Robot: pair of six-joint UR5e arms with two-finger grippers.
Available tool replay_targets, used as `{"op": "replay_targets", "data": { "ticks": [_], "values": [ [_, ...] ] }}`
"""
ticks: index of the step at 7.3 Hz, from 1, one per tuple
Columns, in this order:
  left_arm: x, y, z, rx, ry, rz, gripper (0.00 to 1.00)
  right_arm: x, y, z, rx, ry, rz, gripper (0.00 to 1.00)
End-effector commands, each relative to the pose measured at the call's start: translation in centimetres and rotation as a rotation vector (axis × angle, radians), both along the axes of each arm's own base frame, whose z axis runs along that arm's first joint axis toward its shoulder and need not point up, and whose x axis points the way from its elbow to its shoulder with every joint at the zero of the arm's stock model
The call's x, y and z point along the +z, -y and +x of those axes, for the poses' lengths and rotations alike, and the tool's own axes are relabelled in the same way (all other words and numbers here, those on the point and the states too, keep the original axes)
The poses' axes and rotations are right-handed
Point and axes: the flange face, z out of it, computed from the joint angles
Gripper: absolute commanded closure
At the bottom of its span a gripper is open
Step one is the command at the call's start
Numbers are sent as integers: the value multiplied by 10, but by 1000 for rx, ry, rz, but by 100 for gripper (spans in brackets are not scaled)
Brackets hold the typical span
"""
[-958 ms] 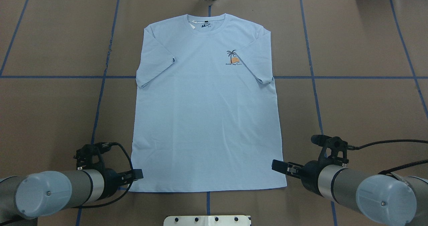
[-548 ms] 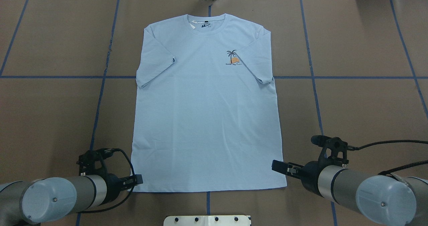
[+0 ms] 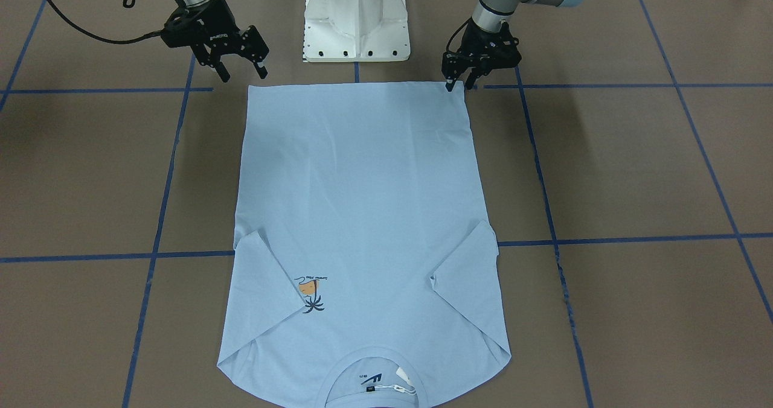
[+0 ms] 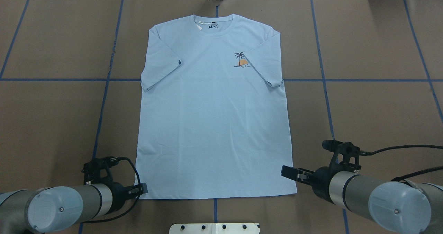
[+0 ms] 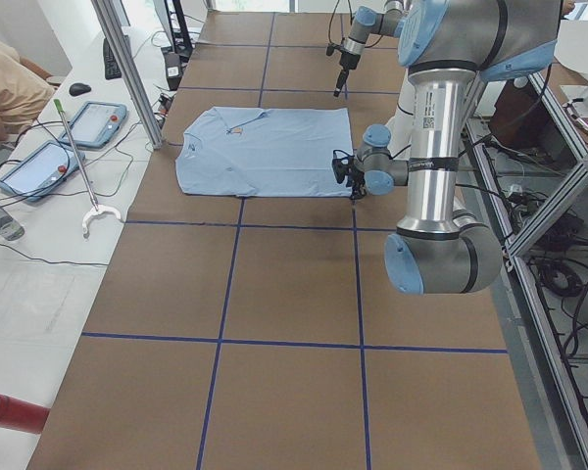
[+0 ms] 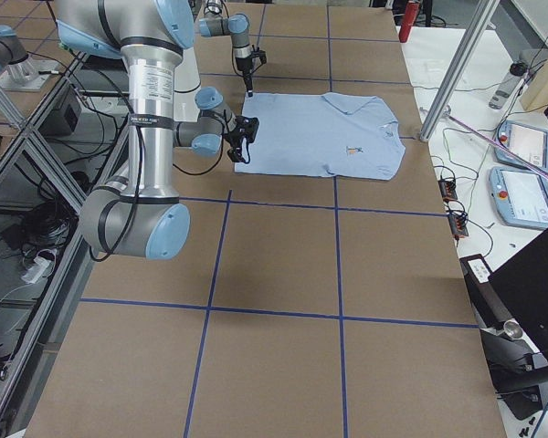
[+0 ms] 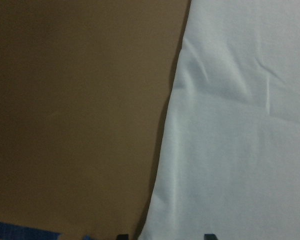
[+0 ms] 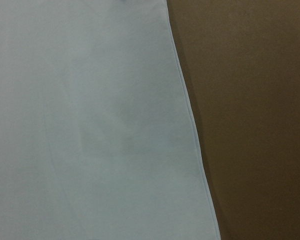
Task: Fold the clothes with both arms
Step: 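Grasp the hem corners with both grippers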
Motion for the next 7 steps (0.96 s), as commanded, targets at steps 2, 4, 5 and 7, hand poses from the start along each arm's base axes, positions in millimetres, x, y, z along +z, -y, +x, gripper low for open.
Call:
{"op": "replay_targets", "data": {
  "ticks": [2,4,5,7],
  "values": [
    [-2,-1,1,3,-5,0,69,0,0,0,0,0,0,0],
    [-5,-2,0,4,-9,1,100,5,0,-3,1,-10,-2,0],
    [-9,-2,-1,5,-18,3,100,8,-4,-8,11,-10,-27,2],
    [-25,-2,-2,9,-49,4,100,20,-33,-28,131,-13,-156,17]
  ]
}}
